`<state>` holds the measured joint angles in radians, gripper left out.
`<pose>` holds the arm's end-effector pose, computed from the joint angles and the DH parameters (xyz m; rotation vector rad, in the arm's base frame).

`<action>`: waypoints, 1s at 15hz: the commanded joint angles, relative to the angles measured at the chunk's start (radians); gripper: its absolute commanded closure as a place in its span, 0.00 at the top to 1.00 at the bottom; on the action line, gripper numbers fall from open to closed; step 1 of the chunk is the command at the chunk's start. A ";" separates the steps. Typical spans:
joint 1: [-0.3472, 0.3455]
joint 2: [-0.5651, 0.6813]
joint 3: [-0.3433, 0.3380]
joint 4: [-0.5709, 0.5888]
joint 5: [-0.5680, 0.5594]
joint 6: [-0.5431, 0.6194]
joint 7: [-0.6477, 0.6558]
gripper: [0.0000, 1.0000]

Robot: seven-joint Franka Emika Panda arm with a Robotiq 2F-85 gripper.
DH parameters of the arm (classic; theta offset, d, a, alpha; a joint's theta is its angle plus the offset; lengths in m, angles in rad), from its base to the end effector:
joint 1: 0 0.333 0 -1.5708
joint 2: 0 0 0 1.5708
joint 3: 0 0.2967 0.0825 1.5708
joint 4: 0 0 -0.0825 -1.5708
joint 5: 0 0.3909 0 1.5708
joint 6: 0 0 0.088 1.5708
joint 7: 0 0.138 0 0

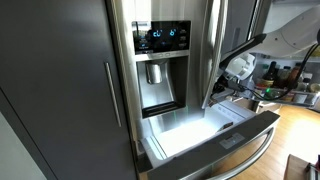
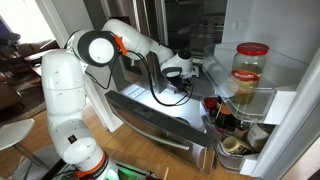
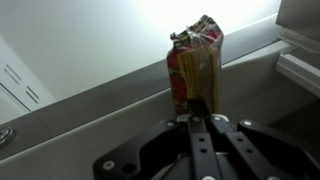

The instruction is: Put the two packets in the open fridge drawer then close the drawer

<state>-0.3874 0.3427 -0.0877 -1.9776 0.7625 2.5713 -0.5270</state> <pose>0.5694 -0.2910 0.2679 -2.6927 0.7433 -0.6178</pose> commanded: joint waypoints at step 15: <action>0.130 -0.269 -0.070 -0.160 -0.229 0.001 0.514 0.26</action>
<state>-0.2746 0.1300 -0.1386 -2.0767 0.5814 2.5695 -0.0323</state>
